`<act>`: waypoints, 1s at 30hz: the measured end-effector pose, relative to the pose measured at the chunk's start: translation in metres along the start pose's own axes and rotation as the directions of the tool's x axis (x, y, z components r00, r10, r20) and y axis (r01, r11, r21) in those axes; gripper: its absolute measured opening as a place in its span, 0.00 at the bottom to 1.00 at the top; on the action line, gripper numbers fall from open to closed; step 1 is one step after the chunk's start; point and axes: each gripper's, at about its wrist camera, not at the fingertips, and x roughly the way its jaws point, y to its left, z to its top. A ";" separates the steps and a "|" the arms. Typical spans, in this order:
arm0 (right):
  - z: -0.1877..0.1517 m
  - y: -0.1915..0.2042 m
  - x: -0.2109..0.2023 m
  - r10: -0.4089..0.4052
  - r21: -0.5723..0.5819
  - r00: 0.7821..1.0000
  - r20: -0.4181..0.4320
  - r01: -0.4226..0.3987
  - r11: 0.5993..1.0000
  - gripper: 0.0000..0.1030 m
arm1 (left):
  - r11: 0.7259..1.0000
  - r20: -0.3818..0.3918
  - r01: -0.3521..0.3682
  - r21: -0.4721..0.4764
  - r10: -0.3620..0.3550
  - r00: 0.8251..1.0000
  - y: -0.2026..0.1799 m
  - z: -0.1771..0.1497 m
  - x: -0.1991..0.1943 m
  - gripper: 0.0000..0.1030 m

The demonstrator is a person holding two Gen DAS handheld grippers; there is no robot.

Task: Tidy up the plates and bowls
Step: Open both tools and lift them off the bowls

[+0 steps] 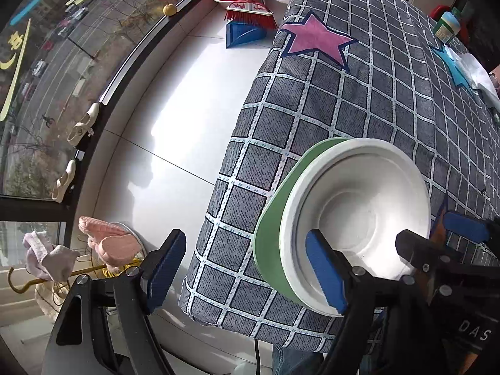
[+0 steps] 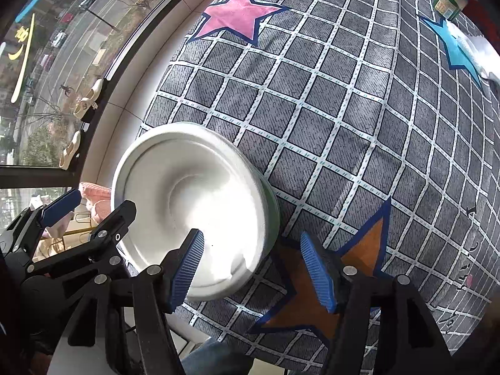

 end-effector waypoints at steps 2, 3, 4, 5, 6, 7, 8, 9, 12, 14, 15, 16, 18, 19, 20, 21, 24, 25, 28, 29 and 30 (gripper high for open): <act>-0.003 -0.009 -0.014 0.027 0.018 0.999 0.020 -0.027 0.999 0.83 | 1.000 0.005 -0.005 0.010 0.005 1.000 0.002 -0.003 -0.004 0.95; -0.005 -0.012 -0.019 0.036 0.026 0.999 0.016 -0.037 0.999 0.83 | 1.000 0.002 -0.014 0.020 0.014 1.000 0.000 -0.005 -0.005 1.00; -0.006 -0.013 -0.022 0.039 0.031 0.999 0.011 -0.039 0.999 0.83 | 1.000 0.002 -0.013 0.029 0.012 1.000 -0.001 -0.006 -0.007 1.00; -0.006 -0.012 -0.024 0.034 0.032 0.999 0.010 -0.035 0.999 0.83 | 0.999 -0.007 -0.001 0.042 0.001 1.000 -0.003 -0.009 -0.008 1.00; -0.006 -0.011 -0.027 0.026 0.025 1.000 0.010 -0.026 0.999 0.83 | 0.998 -0.019 0.020 0.053 -0.019 1.000 -0.006 -0.011 -0.009 1.00; -0.008 -0.010 -0.030 0.017 0.013 1.000 0.011 -0.017 1.000 0.83 | 0.997 -0.028 0.041 0.061 -0.040 0.999 -0.008 -0.013 -0.010 1.00; -0.009 -0.008 -0.032 0.010 0.000 1.000 0.010 -0.010 1.000 0.83 | 0.996 -0.029 0.051 0.069 -0.049 0.998 -0.011 -0.015 -0.012 1.00; -0.010 -0.005 -0.034 0.007 -0.012 1.000 0.009 -0.007 1.000 0.83 | 0.996 -0.023 0.050 0.077 -0.048 0.999 -0.014 -0.017 -0.015 1.00; -0.014 -0.001 -0.038 0.007 -0.028 1.000 0.010 -0.007 1.000 0.83 | 0.995 0.010 0.032 0.099 -0.033 0.999 -0.022 -0.024 -0.024 1.00; -0.016 0.000 -0.040 0.012 -0.023 1.000 0.013 -0.012 1.000 0.83 | 0.995 0.015 0.028 0.101 -0.029 0.999 -0.024 -0.026 -0.027 1.00; -0.017 0.000 -0.041 0.014 -0.021 1.000 0.013 -0.013 1.000 0.83 | 0.995 0.014 0.027 0.101 -0.029 0.999 -0.025 -0.027 -0.028 1.00; -0.019 -0.002 -0.043 0.014 -0.019 1.000 0.014 -0.014 1.000 0.83 | 0.995 0.013 0.025 0.100 -0.027 1.000 -0.026 -0.027 -0.029 1.00; -0.020 -0.003 -0.045 0.015 -0.022 1.000 0.015 -0.014 1.000 0.83 | 0.994 0.011 0.019 0.104 -0.021 1.000 -0.028 -0.028 -0.030 1.00; -0.021 -0.003 -0.046 0.014 -0.024 1.000 0.014 -0.014 1.000 0.83 | 0.994 0.009 0.017 0.106 -0.018 1.000 -0.029 -0.029 -0.030 1.00; -0.021 -0.002 -0.046 0.014 -0.026 1.000 0.014 -0.014 1.000 0.83 | 0.994 0.007 0.018 0.108 -0.019 1.000 -0.028 -0.030 -0.029 1.00; -0.021 -0.002 -0.047 0.014 -0.028 1.000 0.014 -0.014 1.000 0.83 | 0.994 0.005 0.020 0.109 -0.021 1.000 -0.028 -0.030 -0.029 1.00; -0.021 -0.003 -0.050 0.013 -0.027 1.000 0.017 -0.012 1.000 0.83 | 0.993 0.006 0.019 0.114 -0.019 1.000 -0.029 -0.031 -0.029 1.00; -0.021 -0.004 -0.050 0.012 -0.025 1.000 0.016 -0.012 1.000 0.83 | 0.993 0.006 0.018 0.116 -0.019 1.000 -0.030 -0.031 -0.030 1.00; -0.021 -0.005 -0.050 0.011 -0.019 1.000 0.013 -0.011 1.000 0.83 | 0.992 0.010 0.017 0.122 -0.018 1.000 -0.032 -0.031 -0.031 1.00; -0.021 -0.006 -0.050 0.010 -0.018 1.000 0.010 -0.010 1.000 0.89 | 0.992 0.011 0.016 0.123 -0.017 1.000 -0.032 -0.031 -0.031 1.00; -0.022 -0.006 -0.050 0.009 -0.018 1.000 0.007 -0.009 1.000 0.97 | 0.992 0.013 0.016 0.124 -0.018 1.000 -0.032 -0.031 -0.032 1.00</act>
